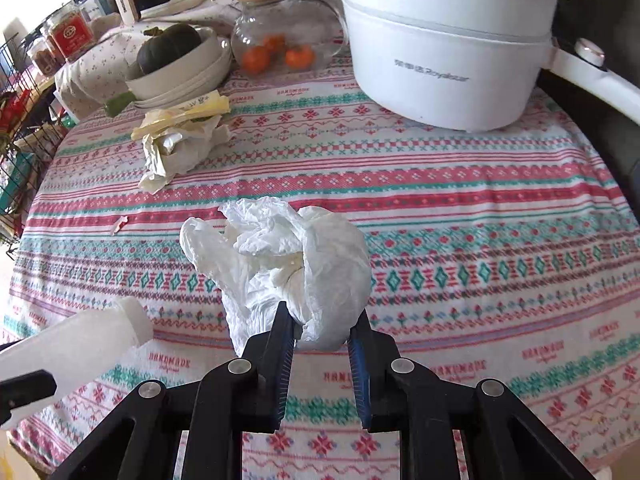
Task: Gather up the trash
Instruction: 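Grasp the crumpled white tissue with the right gripper and lift it, then carry the frosted bottle and tissue over the bin and release both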
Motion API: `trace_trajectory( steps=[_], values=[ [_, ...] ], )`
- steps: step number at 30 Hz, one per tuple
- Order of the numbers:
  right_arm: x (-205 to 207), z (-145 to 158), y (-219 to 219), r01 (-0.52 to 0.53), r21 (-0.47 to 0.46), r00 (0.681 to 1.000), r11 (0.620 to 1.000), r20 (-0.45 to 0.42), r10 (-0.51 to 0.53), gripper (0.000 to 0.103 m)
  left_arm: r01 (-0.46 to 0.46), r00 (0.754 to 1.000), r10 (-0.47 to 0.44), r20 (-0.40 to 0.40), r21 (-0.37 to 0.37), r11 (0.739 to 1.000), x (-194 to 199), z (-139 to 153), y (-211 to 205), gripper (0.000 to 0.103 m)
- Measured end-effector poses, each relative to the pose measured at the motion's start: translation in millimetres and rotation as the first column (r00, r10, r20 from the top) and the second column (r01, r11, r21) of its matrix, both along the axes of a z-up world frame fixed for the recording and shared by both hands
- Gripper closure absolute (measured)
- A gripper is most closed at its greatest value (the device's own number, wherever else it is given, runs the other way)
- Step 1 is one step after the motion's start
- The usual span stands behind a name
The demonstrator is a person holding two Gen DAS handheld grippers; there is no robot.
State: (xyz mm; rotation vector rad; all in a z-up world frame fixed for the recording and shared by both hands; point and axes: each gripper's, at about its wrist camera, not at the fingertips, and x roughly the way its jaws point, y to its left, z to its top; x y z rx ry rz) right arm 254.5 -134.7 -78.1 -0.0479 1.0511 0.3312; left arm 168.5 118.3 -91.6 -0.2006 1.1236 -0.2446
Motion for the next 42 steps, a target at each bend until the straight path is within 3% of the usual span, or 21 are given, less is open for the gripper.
trace_trajectory(
  steps=[7,12,18,22,27,33,38,42],
  values=[
    [-50,25,-45,0.04,-0.004,0.999,0.999,0.023,-0.04,0.08,0.056,0.997,-0.054,0.06,-0.018,0.998,-16,23,-25,0.052],
    [-87,31,-84,0.106,-0.008,0.994,0.994,-0.016,-0.106,0.08,0.128,0.987,-0.123,0.098,-0.041,0.991,-28,42,-52,0.052],
    [-123,28,-127,0.177,-0.023,0.984,0.984,-0.019,-0.177,0.08,0.25,0.958,-0.24,0.158,-0.046,0.967,-48,66,-97,0.052],
    [-138,19,-154,0.211,-0.01,0.976,0.977,-0.056,-0.211,0.08,0.338,0.932,-0.326,0.157,-0.053,0.94,-59,69,-129,0.052],
    [-151,12,-179,0.232,-0.043,0.968,0.972,-0.088,-0.235,0.08,0.411,0.907,-0.402,0.127,-0.045,0.911,-62,60,-165,0.052],
    [-159,-17,-202,0.214,-0.138,0.952,0.967,-0.193,-0.238,0.08,0.471,0.881,-0.467,0.077,-0.047,0.881,-61,43,-203,0.052],
    [-166,-40,-225,0.226,-0.212,0.92,0.951,-0.276,-0.28,0.079,0.524,0.852,-0.523,0.039,-0.05,0.85,-64,29,-236,0.052],
    [-171,-49,-242,0.26,-0.217,0.888,0.941,-0.329,-0.321,0.071,0.557,0.83,-0.557,0.01,-0.031,0.83,-67,13,-262,0.052]
  ],
)
